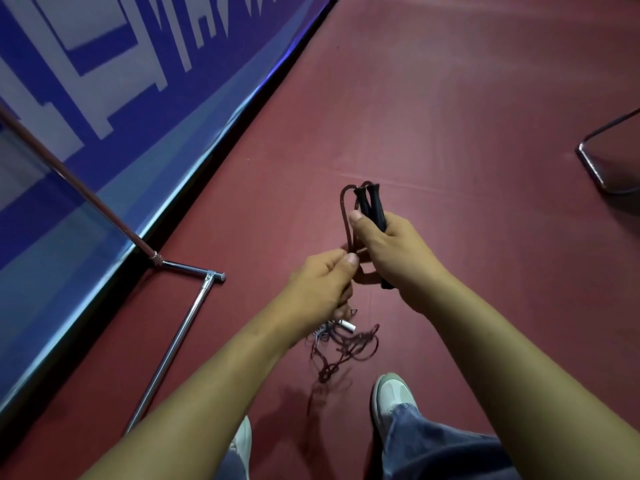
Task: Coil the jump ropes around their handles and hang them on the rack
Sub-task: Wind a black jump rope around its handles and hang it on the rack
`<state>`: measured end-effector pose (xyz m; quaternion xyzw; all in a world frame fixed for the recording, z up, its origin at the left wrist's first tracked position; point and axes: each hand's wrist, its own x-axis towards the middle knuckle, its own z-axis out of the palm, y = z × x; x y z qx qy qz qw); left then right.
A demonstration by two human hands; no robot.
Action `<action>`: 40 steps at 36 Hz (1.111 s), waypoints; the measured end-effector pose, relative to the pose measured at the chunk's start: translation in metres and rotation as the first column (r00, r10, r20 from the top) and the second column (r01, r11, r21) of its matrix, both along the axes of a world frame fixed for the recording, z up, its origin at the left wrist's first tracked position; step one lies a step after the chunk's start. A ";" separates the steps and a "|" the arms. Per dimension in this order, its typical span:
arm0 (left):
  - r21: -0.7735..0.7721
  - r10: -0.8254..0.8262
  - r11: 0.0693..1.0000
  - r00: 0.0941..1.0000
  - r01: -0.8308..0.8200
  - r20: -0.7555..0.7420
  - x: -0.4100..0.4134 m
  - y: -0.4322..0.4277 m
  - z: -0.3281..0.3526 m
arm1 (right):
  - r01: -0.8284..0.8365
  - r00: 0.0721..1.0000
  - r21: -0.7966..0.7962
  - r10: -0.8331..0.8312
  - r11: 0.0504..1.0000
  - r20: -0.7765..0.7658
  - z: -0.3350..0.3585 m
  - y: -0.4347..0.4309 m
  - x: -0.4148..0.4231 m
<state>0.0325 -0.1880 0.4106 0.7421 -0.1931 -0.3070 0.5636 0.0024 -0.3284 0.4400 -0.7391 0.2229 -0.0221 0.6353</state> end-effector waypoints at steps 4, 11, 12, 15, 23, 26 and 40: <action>0.226 -0.055 0.974 0.964 -0.005 0.260 -0.002 0.005 0.001 | 0.000 0.999 -0.221 -0.011 0.975 -0.047 0.002 -0.008 -0.004; 0.277 0.018 0.959 0.991 -0.056 0.136 0.008 0.019 0.005 | -0.127 0.990 -0.061 0.122 0.990 -0.076 -0.004 0.001 -0.007; 0.246 0.033 0.968 0.994 -0.057 0.103 0.009 0.019 0.003 | -0.134 0.989 -0.046 0.131 0.990 -0.071 -0.005 0.002 -0.008; 0.128 0.057 0.990 0.997 -0.050 -0.050 0.009 0.019 0.003 | -0.149 0.988 -0.023 0.148 0.989 -0.054 -0.005 0.007 -0.007; 0.117 0.066 0.989 0.982 -0.088 0.178 0.009 0.017 0.004 | -0.069 0.996 0.034 0.067 0.997 0.053 -0.003 0.009 -0.007; 0.216 0.029 0.970 0.936 -0.111 0.352 0.005 0.014 0.006 | 0.018 0.996 0.073 -0.024 0.997 0.080 -0.006 0.010 -0.007; 0.270 -0.269 0.950 0.856 0.159 0.442 0.001 0.021 0.023 | 0.067 0.998 0.516 -0.067 0.854 -0.018 0.009 0.028 -0.002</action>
